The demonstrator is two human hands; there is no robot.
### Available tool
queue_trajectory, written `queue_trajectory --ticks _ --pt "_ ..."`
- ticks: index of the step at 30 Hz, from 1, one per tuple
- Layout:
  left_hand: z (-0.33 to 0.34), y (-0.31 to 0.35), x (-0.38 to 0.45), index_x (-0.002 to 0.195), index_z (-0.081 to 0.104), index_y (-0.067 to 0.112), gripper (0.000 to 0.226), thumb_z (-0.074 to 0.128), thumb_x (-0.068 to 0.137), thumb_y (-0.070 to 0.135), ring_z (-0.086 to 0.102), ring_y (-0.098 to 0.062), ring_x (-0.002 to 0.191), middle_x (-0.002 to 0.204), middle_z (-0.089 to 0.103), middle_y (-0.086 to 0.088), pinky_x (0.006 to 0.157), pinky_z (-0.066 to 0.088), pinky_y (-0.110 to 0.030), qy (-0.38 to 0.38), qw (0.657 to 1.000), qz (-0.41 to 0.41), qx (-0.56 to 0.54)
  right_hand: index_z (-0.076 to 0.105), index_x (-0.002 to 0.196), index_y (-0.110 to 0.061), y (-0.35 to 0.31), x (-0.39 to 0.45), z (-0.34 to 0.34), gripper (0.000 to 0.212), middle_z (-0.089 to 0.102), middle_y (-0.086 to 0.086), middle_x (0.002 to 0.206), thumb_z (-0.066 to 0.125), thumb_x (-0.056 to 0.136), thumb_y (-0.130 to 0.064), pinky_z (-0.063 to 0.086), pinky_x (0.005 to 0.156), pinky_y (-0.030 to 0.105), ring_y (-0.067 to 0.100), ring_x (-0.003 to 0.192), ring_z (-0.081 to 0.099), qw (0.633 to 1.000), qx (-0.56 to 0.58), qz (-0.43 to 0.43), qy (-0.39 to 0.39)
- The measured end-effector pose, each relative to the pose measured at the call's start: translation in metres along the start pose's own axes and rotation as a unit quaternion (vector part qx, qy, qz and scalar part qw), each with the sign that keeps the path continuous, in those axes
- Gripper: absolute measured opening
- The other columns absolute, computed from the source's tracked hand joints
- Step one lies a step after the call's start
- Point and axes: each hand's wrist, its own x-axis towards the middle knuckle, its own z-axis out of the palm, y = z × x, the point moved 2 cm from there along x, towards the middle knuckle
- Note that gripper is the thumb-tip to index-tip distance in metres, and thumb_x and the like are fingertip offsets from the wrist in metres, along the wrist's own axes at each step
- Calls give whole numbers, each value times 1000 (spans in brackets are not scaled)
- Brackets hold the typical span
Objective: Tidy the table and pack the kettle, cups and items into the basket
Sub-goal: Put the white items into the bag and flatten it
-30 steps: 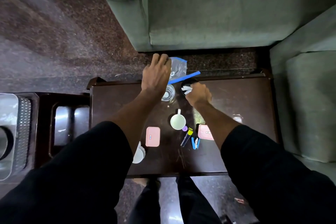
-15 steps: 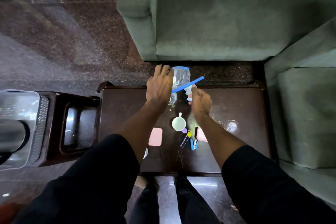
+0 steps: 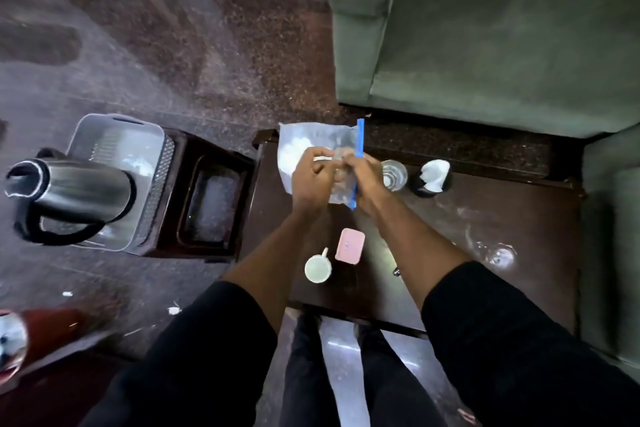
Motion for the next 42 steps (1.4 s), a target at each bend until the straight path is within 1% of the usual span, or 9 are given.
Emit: queue_trajectory --ticks 4,8,12,17,22,26,30,34,42 --pt "-60 -47 28 106 62 20 21 68 88 12 70 -19 95 99 69 8 91 55 -32 158 983 -22 94 67 81 -9 28 32 15 28 61 7 69 48 98 1 50 56 25 16 58 55 992 -112 -19 53" --pt "-86 -103 54 144 48 8 74 81 87 39 58 -16 123 134 56 1 111 49 -36 79 986 -143 34 71 88 -14 58 63 15 23 72 7 82 54 99 -5 60 77 40 23 75 68 990 -123 40 56" --pt "-91 -138 81 120 73 15 48 84 83 44 75 -10 101 110 79 5 80 61 -23 -46 988 -143 -28 73 104 -10 77 87 11 21 76 7 92 53 102 -17 63 79 39 26 89 72 977 -189 45 88" --pt "-95 -164 107 71 67 21 28 91 74 37 63 0 61 77 73 9 50 45 -11 65 979 -126 145 65 112 -5 84 106 3 23 73 19 102 45 101 -11 63 69 37 27 74 72 940 -270 -48 205" --pt "-78 -174 107 126 52 16 59 81 79 38 69 -32 113 122 71 -9 96 52 -41 58 927 -117 352 55 124 -15 89 117 -1 26 66 20 119 50 98 -13 50 88 46 42 111 63 789 -550 -127 243" --pt "-61 -176 101 143 38 20 92 86 66 37 52 -30 125 142 48 -8 101 45 -42 81 827 80 551 41 149 -10 101 124 -5 65 56 17 137 61 88 -5 49 91 47 39 115 60 674 -640 -255 266" --pt "-43 -187 112 152 36 22 93 85 73 35 37 -28 144 162 31 -8 110 40 -42 -81 757 238 603 34 157 -9 123 127 0 72 28 13 165 58 89 -6 35 117 45 34 148 36 519 -765 -359 133" --pt "-41 -194 131 164 14 25 112 83 78 49 10 -28 158 173 -1 -4 121 28 -47 -155 790 106 583 8 164 -19 140 134 -6 100 -6 -3 172 74 90 -32 20 126 47 23 159 -1 585 -795 -159 -32" --pt "-49 -180 149 164 -4 31 142 94 64 51 5 -36 158 171 -21 -9 121 26 -53 -111 812 -22 572 -12 162 -23 126 135 4 133 -24 0 168 88 76 -29 24 124 48 27 157 -14 616 -785 -57 33"
